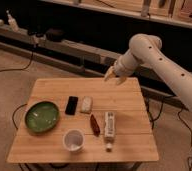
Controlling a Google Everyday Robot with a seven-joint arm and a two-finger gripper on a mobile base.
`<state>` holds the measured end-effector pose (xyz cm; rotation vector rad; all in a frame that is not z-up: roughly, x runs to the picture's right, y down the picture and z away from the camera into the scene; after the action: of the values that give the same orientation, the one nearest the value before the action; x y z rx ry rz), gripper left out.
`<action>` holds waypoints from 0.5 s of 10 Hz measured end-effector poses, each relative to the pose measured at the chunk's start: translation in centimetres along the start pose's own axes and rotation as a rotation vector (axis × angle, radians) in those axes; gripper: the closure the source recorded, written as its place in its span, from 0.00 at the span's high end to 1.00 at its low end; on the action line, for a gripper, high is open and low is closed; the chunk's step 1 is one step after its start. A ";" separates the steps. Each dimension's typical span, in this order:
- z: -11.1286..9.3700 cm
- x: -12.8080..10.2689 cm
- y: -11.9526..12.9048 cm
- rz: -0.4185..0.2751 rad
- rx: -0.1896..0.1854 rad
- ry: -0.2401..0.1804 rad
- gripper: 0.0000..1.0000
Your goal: Place the pepper on the white sponge
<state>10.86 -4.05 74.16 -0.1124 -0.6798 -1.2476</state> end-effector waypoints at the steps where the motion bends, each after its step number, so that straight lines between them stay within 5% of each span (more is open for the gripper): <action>1: 0.0 0.0 0.0 0.000 0.000 0.000 0.49; 5: 0.0 0.0 0.0 0.000 0.000 0.000 0.49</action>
<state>10.86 -4.05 74.16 -0.1124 -0.6798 -1.2476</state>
